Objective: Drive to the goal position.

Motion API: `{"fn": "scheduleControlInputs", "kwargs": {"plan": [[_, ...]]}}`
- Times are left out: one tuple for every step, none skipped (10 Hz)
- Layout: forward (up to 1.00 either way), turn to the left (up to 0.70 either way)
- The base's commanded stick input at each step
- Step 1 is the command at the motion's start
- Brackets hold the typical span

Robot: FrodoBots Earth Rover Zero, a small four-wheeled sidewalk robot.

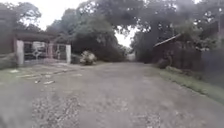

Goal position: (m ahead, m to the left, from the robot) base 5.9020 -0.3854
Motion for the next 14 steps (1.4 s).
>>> {"fn": "scheduleControlInputs", "kwargs": {"plan": [[0.70, -0.25], [0.70, -0.30], [0.70, -0.35], [0.70, -0.35], [0.70, -0.35], [0.70, -0.35], [0.70, -0.30], [0.70, -0.08], [0.70, 0.00], [0.70, 0.00], [0.70, 0.00], [0.70, 0.00], [0.70, 0.00], [0.70, 0.00]]}}
